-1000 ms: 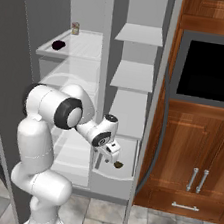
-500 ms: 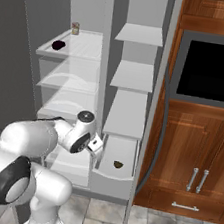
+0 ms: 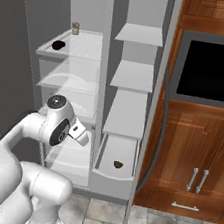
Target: Take the eggplant and kiwi from the fridge shelf and place them in the freezer drawer to begin freezing them.
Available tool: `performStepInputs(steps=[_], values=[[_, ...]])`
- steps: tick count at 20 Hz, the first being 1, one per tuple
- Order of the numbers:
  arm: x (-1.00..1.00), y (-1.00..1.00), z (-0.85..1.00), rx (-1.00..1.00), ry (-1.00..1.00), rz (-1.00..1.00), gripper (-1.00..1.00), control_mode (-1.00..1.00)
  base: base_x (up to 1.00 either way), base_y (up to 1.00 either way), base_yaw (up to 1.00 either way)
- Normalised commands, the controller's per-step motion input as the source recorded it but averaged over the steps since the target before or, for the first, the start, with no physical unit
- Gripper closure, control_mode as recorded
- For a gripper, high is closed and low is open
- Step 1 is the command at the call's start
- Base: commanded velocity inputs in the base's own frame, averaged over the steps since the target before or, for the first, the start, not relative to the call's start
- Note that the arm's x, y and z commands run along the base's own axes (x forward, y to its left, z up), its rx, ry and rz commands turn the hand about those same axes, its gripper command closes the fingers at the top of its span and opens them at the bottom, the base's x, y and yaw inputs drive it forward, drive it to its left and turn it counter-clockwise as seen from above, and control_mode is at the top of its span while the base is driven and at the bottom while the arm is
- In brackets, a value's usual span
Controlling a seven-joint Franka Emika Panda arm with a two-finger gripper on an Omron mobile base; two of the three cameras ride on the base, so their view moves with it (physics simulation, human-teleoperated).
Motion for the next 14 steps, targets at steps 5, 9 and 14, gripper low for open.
performStepInputs(steps=[5,9,14], values=[[-0.35,0.47,1.0,-0.06,0.0,0.13,-1.0,-1.0,0.0,0.0,0.0],[-0.34,0.29,1.0,0.0,0.0,0.21,-1.0,-1.0,0.0,0.0,0.0],[-0.04,0.07,0.97,0.0,0.01,0.24,-1.0,-1.0,0.0,0.0,0.0]])
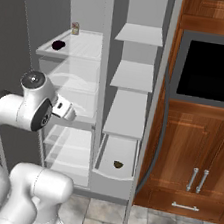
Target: Take the eggplant and kiwi from the fridge shelf and place them in the freezer drawer to begin freezing them.
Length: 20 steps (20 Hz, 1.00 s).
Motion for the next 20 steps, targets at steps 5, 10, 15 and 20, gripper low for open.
performStepInputs(steps=[5,10,15,20], values=[[0.0,0.0,0.3,0.01,0.06,0.05,-1.0,-1.0,0.0,0.0,0.0],[0.0,0.0,0.0,0.0,0.0,0.0,-1.0,1.0,0.0,0.01,0.0],[0.0,0.0,0.0,0.0,0.0,0.0,-1.0,1.0,0.0,0.27,0.08],[0.0,0.0,0.0,0.0,0.0,0.0,-1.0,1.0,0.13,0.26,0.15]])
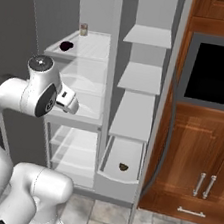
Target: Take the eggplant and kiwi from the fridge shelf and place them in the freezer drawer to begin freezing them.
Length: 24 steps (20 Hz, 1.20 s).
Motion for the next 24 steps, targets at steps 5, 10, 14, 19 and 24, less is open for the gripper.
performStepInputs(steps=[5,10,14,19,24], values=[[0.0,0.0,0.0,0.0,0.0,0.0,-1.0,1.0,0.26,0.23,0.14],[0.0,0.0,0.0,0.0,0.0,0.0,-1.0,1.0,0.24,0.46,0.11],[0.0,0.0,0.0,0.0,0.0,0.0,-1.0,1.0,0.36,0.43,0.02],[0.0,0.0,0.0,0.0,0.0,0.0,-1.0,1.0,0.73,0.29,0.0],[0.0,0.0,0.0,0.0,0.0,0.0,-1.0,1.0,0.65,0.0,0.0]])
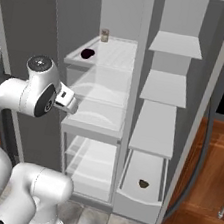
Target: Take the eggplant and kiwi from the fridge shelf and place them in the freezer drawer to begin freezing them.
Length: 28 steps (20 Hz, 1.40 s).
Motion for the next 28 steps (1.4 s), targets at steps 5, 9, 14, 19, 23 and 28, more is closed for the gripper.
performStepInputs(steps=[5,9,14,19,23,28], values=[[0.0,0.0,0.0,0.0,0.0,0.0,-1.0,1.0,0.43,0.11,0.0],[0.0,0.0,0.0,0.0,0.0,0.0,-1.0,1.0,0.4,-0.25,0.0],[0.0,0.0,0.0,0.0,0.0,0.0,-1.0,1.0,0.02,-0.32,0.0],[0.0,0.0,0.0,0.0,0.0,0.0,-1.0,1.0,0.34,0.0,0.0],[0.0,0.0,0.0,0.0,0.0,0.0,-1.0,1.0,0.52,0.22,0.0],[0.0,0.0,0.0,0.0,0.0,0.0,-1.0,1.0,0.17,0.7,0.01]])
